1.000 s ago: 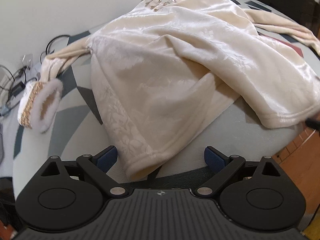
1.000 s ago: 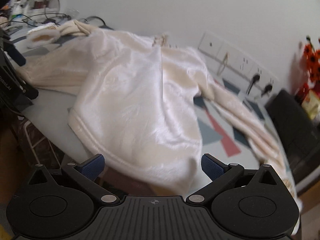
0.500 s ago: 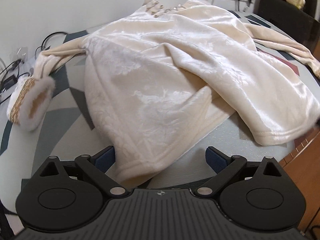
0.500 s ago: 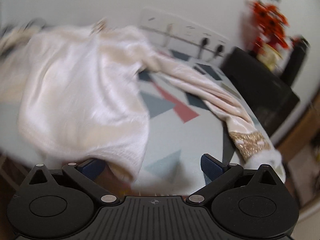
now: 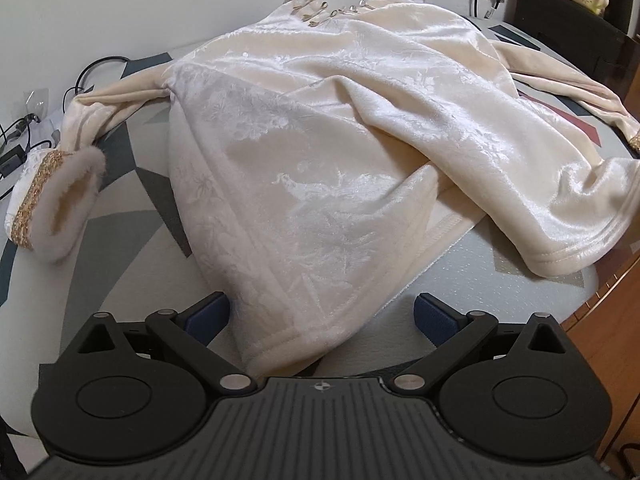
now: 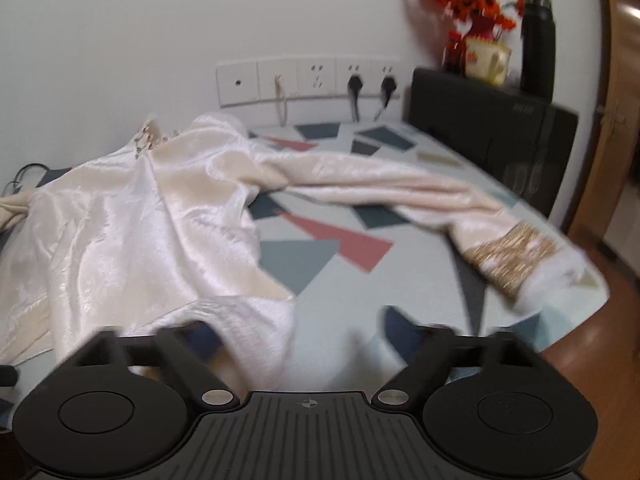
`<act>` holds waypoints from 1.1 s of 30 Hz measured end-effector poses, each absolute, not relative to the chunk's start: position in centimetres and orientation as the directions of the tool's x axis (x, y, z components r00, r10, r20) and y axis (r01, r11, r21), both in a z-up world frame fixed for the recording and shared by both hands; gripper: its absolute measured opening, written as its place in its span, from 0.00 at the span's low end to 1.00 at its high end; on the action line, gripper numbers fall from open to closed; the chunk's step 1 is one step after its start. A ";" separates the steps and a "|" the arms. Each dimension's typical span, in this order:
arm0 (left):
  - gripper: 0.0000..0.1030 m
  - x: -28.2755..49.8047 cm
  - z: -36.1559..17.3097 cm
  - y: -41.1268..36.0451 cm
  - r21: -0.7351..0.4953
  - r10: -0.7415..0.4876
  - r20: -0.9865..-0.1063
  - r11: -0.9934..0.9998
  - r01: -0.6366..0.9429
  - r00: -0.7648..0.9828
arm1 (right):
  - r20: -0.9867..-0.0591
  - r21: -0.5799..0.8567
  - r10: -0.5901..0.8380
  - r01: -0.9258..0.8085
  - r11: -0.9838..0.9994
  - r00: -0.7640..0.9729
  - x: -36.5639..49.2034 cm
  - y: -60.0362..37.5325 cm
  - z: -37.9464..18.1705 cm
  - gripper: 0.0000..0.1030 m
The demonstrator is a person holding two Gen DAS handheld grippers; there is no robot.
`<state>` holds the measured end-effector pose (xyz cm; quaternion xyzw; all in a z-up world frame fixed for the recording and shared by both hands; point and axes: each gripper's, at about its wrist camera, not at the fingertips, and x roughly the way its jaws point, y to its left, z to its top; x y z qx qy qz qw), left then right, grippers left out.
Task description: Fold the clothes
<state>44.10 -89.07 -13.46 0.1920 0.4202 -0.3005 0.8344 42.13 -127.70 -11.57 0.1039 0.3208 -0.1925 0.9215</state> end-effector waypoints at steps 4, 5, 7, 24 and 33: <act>0.98 43.3 -12.4 -89.1 0.102 -0.393 -0.762 0.712 0.695 0.514 | -0.680 0.055 -0.224 0.353 0.934 0.698 43.5 -126.7 -12.3 0.37; 0.98 43.2 -12.2 -89.3 0.106 -0.405 -0.754 0.703 0.704 0.518 | -0.686 0.059 -0.213 0.345 0.937 0.695 43.8 -126.7 -12.2 0.20; 0.98 43.3 -12.0 -89.8 0.106 -0.424 -0.746 0.686 0.720 0.513 | -0.669 0.149 -0.189 0.379 0.913 0.719 43.4 -127.7 -11.2 0.12; 0.81 47.9 -12.6 -91.3 0.101 -0.333 -0.733 0.809 0.579 0.593 | -0.572 0.371 -0.250 0.518 0.771 0.781 42.1 -133.6 -7.9 0.08; 0.89 47.7 -12.7 -87.1 0.183 -0.212 -0.717 0.862 0.473 0.664 | -0.633 0.404 -0.210 0.550 0.731 0.745 42.4 -133.9 -10.5 0.08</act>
